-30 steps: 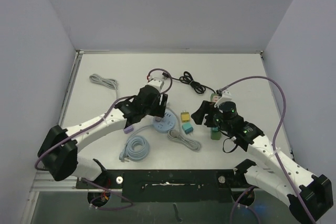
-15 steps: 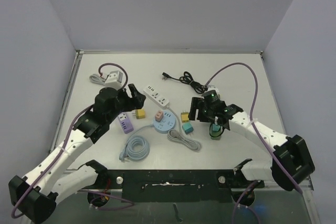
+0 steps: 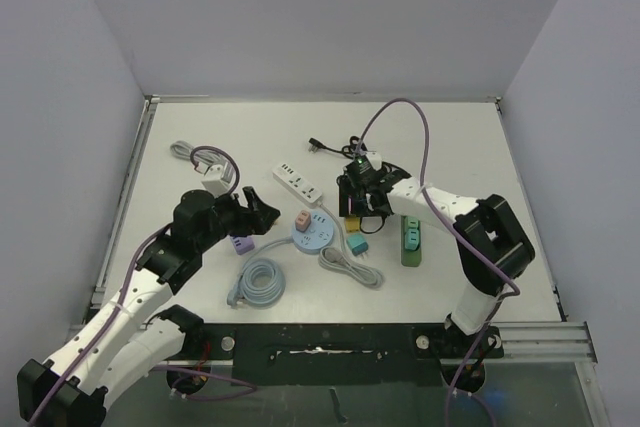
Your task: Insert the plug
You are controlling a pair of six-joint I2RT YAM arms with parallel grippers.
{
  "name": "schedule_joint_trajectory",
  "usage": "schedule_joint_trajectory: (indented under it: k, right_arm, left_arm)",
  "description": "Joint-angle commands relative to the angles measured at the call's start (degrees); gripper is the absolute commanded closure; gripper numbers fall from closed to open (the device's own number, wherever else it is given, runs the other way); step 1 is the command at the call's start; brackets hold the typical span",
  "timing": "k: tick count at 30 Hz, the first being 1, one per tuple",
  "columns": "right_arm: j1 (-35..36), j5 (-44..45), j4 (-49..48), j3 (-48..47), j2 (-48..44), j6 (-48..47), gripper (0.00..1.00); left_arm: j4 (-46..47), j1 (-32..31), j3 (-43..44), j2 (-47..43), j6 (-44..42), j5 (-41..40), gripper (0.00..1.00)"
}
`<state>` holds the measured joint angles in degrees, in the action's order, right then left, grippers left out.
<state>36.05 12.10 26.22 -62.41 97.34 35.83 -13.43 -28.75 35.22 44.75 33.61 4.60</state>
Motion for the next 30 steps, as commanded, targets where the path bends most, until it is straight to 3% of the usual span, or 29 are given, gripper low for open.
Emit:
schedule_joint_trajectory:
  k: [1,13,18,21,30]
  right_arm:
    - [0.9,2.8,2.8,-4.9,3.0,1.8,0.30]
    - [1.3,-0.8,4.6,-5.7,6.2,3.8,0.38]
    - [1.1,-1.9,4.3,-4.8,6.0,5.7,0.57]
    - [0.9,-2.4,1.6,-3.2,3.5,7.3,0.67]
    - [1.0,-4.7,-8.5,2.8,-11.2,19.6,0.69]
  left_arm:
    - [5.1,0.4,0.0,-0.3,-2.5,1.9,0.25]
    - [6.3,0.5,-0.9,0.5,-2.4,2.1,0.25]
    - [6.4,0.5,-1.1,0.9,-2.3,2.4,0.25]
    - [6.9,0.5,-1.3,1.3,-2.2,2.9,0.25]
    - [13.7,-0.1,-3.6,2.2,-1.0,5.4,0.25]
